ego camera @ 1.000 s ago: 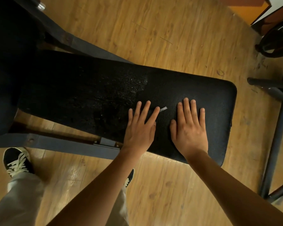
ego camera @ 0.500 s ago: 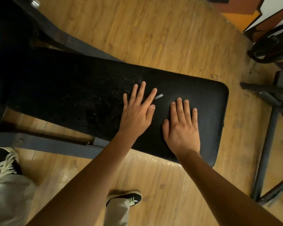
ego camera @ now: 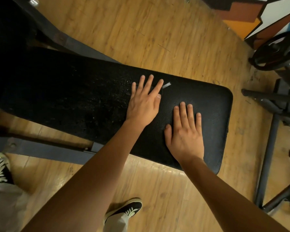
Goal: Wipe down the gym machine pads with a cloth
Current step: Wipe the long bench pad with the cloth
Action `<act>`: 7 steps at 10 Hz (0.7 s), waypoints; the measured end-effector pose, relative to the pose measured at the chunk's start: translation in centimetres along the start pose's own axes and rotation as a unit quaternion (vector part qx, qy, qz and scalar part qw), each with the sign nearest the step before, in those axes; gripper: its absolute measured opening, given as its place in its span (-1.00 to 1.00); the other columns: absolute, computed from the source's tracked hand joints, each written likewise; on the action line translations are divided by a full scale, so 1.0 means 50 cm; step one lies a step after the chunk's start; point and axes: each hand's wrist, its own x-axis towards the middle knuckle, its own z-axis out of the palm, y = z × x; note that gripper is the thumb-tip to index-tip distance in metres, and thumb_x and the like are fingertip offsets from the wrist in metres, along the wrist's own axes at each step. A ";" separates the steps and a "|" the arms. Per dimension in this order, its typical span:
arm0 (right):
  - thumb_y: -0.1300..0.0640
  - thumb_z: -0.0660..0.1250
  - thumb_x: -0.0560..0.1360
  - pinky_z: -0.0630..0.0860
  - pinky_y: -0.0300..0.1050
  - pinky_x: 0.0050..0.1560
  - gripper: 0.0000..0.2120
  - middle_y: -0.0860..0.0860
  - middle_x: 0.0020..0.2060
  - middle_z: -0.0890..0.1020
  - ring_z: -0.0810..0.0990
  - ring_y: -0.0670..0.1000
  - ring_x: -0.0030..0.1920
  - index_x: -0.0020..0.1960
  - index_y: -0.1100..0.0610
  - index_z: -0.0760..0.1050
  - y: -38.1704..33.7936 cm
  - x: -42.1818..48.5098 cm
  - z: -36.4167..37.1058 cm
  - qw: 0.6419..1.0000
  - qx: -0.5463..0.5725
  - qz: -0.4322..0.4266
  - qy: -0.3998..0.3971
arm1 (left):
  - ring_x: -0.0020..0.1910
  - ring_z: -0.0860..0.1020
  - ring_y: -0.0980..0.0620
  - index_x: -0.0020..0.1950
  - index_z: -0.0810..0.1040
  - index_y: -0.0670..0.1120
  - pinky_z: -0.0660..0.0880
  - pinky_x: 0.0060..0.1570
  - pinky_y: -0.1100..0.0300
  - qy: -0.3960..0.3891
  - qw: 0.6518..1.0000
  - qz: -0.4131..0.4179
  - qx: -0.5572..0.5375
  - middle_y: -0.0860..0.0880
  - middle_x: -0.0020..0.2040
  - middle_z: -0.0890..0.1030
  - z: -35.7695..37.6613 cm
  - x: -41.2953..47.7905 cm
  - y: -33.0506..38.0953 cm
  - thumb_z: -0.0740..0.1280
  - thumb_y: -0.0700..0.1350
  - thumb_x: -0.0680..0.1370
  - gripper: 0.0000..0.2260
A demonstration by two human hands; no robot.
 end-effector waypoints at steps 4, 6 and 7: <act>-0.07 0.01 0.69 0.03 0.25 0.61 -0.40 0.20 0.62 0.15 0.01 0.19 0.65 0.63 0.23 0.14 -0.001 -0.001 0.003 1.000 0.007 0.003 0.006 | 0.64 0.03 -0.14 0.65 0.17 0.03 -0.02 0.59 -0.14 -0.001 1.000 0.021 -0.013 -0.14 0.65 0.13 0.004 -0.018 0.018 0.02 -0.03 0.71 -0.53; -0.08 -0.01 0.69 0.02 0.25 0.61 -0.39 0.20 0.63 0.14 0.00 0.19 0.65 0.64 0.22 0.12 0.000 0.001 0.006 1.000 0.009 0.000 0.004 | 0.64 0.01 -0.13 0.65 0.15 0.07 -0.07 0.59 -0.14 -0.019 0.999 0.031 -0.004 -0.12 0.66 0.10 -0.010 0.074 0.014 0.06 0.06 0.72 -0.52; -0.08 -0.01 0.69 0.02 0.25 0.61 -0.39 0.20 0.63 0.14 0.00 0.19 0.65 0.64 0.22 0.12 0.001 0.002 0.006 1.000 0.014 0.002 0.003 | 0.65 -0.02 -0.12 0.65 0.15 0.09 -0.11 0.58 -0.09 -0.008 0.999 0.031 -0.012 -0.10 0.67 0.05 -0.009 0.032 0.010 0.08 0.06 0.72 -0.52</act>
